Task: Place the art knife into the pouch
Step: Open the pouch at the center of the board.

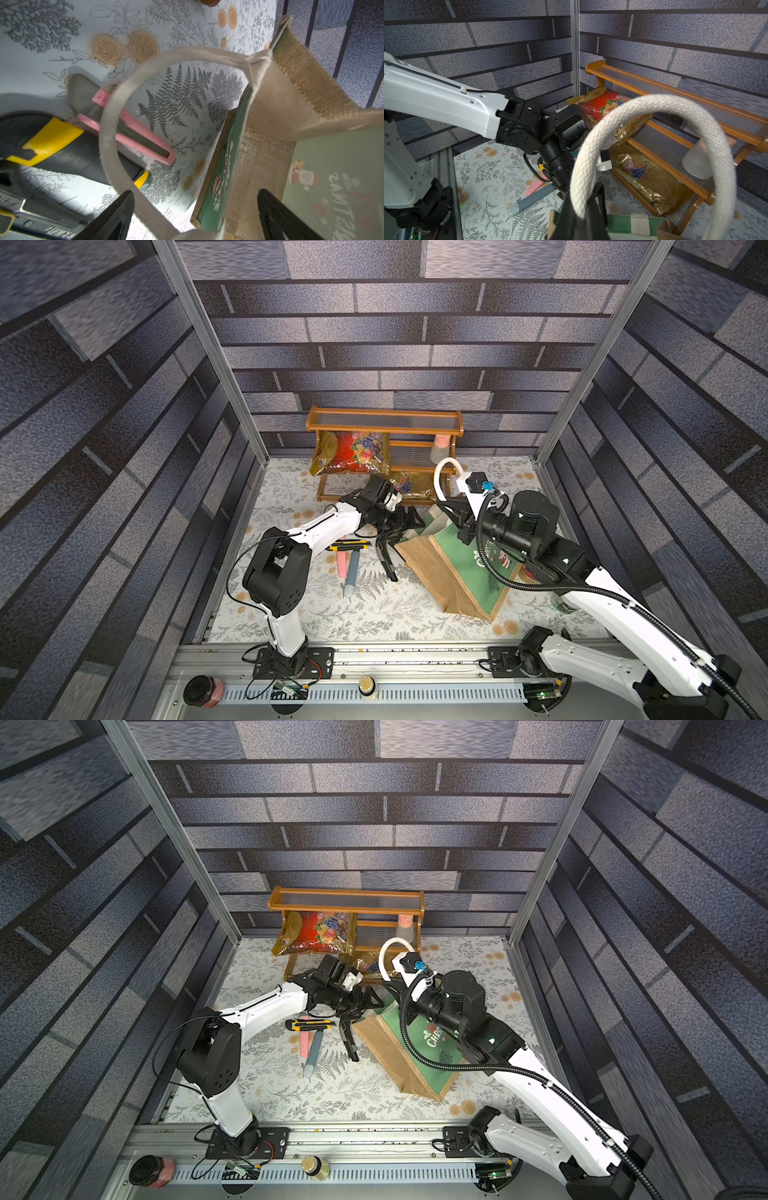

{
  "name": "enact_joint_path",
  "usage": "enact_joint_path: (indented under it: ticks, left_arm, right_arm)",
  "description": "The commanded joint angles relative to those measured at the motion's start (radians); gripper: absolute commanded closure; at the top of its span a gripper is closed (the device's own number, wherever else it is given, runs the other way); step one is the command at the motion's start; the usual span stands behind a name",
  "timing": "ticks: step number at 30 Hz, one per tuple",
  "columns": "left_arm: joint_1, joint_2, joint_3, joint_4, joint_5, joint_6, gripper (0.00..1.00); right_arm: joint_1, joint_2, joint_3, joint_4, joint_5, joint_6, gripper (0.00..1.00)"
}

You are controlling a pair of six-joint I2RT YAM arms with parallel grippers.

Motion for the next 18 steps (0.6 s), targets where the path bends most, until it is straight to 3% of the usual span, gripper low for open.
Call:
enact_joint_path:
  ticks: [1,9,13,16,18]
  left_arm:
    - [-0.003,0.015,-0.006,0.004,0.064,-0.032,0.05]
    - [-0.066,0.087,0.030,0.010,0.124,-0.062,0.06]
    - [-0.093,0.127,0.016,0.122,0.169,-0.166,0.06]
    - [-0.108,0.146,0.034,0.151,0.166,-0.196,0.11]
    - [-0.119,0.151,0.041,0.162,0.168,-0.204,0.20]
  right_arm:
    - [0.000,-0.017,-0.002,0.037,-0.006,-0.016,1.00]
    - [0.000,-0.019,-0.045,0.046,0.024,-0.034,1.00]
    - [0.000,-0.019,-0.054,0.067,0.033,-0.044,1.00]
    - [0.000,-0.012,-0.056,0.078,0.041,-0.047,1.00]
    - [0.000,-0.011,-0.057,0.082,0.049,-0.051,1.00]
